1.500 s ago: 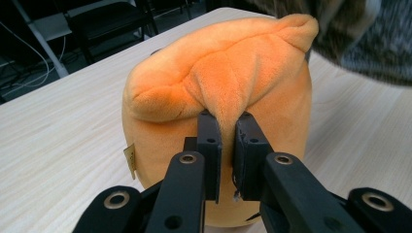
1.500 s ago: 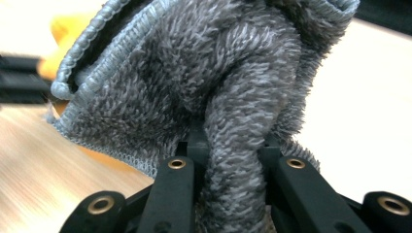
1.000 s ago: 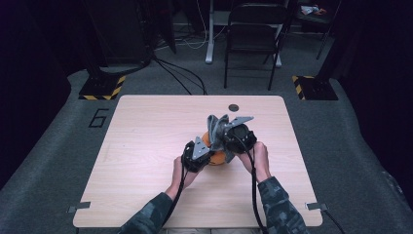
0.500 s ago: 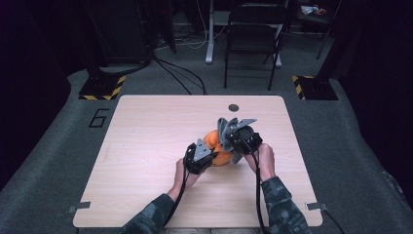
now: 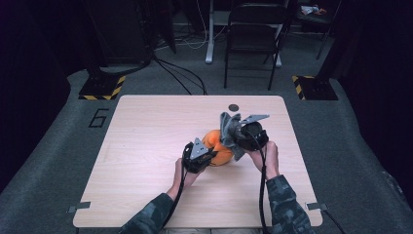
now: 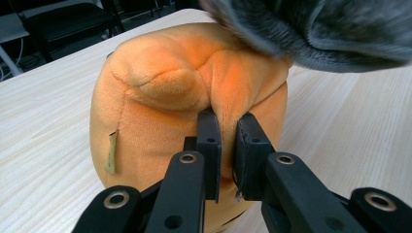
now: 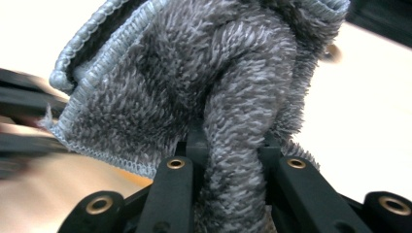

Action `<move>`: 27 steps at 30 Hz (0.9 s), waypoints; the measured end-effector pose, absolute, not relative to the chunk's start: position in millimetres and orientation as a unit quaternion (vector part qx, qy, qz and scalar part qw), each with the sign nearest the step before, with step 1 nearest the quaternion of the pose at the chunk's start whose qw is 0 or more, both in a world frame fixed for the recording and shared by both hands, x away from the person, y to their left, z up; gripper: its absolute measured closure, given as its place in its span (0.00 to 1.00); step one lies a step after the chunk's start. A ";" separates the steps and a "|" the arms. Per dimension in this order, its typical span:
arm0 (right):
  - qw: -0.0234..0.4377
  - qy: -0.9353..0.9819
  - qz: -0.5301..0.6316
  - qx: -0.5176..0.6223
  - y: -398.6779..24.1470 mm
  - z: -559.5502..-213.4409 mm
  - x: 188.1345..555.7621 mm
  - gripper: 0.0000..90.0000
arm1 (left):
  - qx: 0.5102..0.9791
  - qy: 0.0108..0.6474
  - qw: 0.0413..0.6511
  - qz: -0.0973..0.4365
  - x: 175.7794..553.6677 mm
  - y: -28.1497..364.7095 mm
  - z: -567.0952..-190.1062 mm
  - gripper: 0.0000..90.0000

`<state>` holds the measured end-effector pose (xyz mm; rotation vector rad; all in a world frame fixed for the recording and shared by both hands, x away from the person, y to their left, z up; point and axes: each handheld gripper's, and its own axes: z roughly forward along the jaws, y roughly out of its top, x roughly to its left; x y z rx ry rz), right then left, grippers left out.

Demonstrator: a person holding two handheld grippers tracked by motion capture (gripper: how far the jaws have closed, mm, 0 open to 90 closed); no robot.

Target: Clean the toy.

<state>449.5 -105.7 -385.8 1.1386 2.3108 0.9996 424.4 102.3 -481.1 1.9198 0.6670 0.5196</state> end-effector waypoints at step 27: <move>0.229 0.837 0.274 0.414 -111.8 -413.8 458.8 0.84 | 0.803 0.268 0.486 0.217 421.3 99.5 -479.0 0.91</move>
